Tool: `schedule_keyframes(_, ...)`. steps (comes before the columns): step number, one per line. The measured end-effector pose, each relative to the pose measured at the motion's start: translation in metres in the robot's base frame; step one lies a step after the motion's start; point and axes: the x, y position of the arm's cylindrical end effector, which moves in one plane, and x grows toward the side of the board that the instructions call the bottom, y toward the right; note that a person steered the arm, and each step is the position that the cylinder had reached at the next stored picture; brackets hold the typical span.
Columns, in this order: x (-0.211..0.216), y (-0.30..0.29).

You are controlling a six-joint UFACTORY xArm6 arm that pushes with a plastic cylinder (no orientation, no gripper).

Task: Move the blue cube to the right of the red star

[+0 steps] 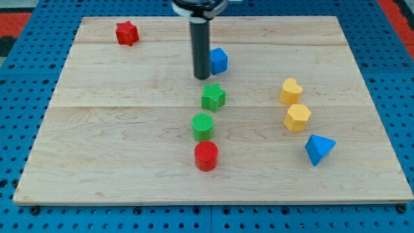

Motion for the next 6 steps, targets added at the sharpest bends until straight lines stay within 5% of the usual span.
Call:
schedule_keyframes(2, -0.048, -0.015)
schedule_keyframes(3, -0.039, -0.014)
schedule_keyframes(4, 0.016, -0.015)
schedule_keyframes(6, -0.019, 0.037)
